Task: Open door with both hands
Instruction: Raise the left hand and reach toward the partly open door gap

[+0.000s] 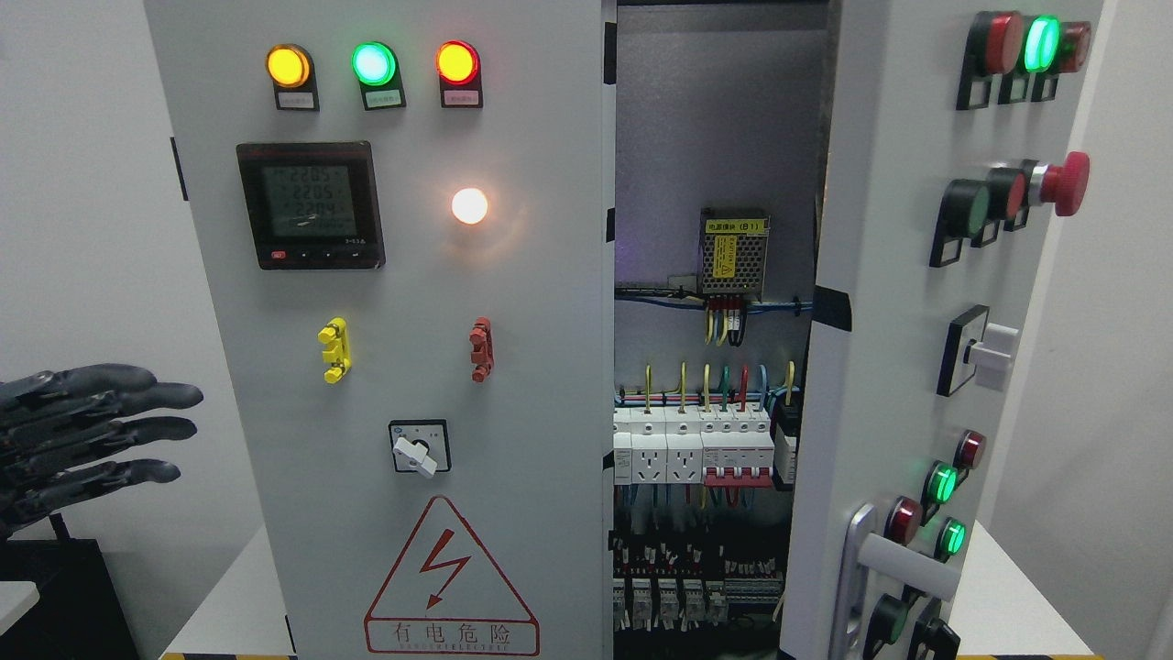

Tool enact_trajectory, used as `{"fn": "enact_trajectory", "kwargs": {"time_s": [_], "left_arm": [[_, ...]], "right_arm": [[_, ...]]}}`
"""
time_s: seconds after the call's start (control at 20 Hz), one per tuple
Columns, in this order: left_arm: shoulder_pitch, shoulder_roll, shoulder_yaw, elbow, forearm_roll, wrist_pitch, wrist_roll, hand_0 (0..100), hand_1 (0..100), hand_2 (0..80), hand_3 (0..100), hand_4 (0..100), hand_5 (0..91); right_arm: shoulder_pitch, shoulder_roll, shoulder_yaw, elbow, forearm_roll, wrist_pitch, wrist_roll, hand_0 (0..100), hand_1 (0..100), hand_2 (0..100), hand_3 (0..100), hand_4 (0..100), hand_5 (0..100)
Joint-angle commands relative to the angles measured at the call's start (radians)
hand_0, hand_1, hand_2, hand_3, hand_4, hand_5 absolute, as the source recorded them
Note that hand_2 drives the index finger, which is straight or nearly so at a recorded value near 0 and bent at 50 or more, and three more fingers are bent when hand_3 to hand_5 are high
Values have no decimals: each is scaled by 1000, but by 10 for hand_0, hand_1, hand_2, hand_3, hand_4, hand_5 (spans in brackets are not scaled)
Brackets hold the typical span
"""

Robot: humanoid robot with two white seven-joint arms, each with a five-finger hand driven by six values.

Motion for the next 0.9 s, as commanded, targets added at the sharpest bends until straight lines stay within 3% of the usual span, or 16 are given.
{"fn": "enact_trajectory", "kwargs": {"time_s": [0.0, 0.1, 0.35, 0.5, 0.65, 0.85], "left_arm": [[-425, -23, -782, 24, 2, 6, 0, 0, 0, 0, 0, 31, 0], [-552, -37, -926, 30, 8, 6, 0, 0, 0, 0, 0, 31, 0], [-746, -91, -1153, 77, 35, 6, 0, 0, 0, 0, 0, 32, 0], [-746, -111, -1164, 84, 42, 4, 0, 0, 0, 0, 0, 32, 0], [-737, -222, -1132, 211, 36, 6, 2, 0, 0, 0, 0, 31, 0], [-755, -235, -1114, 225, 37, 52, 0, 0, 0, 0, 0, 31, 0]], "right_arm": [[0, 0, 0, 0, -26, 0, 0, 0, 0, 0, 0, 0, 0], [0, 0, 0, 0, -26, 0, 0, 0, 0, 0, 0, 0, 0], [0, 0, 0, 0, -26, 0, 0, 0, 0, 0, 0, 0, 0], [0, 0, 0, 0, -26, 0, 0, 0, 0, 0, 0, 0, 0], [0, 0, 0, -1, -26, 0, 0, 0, 0, 0, 0, 0, 0], [-2, 0, 0, -2, -25, 0, 0, 0, 0, 0, 0, 0, 0]]}}
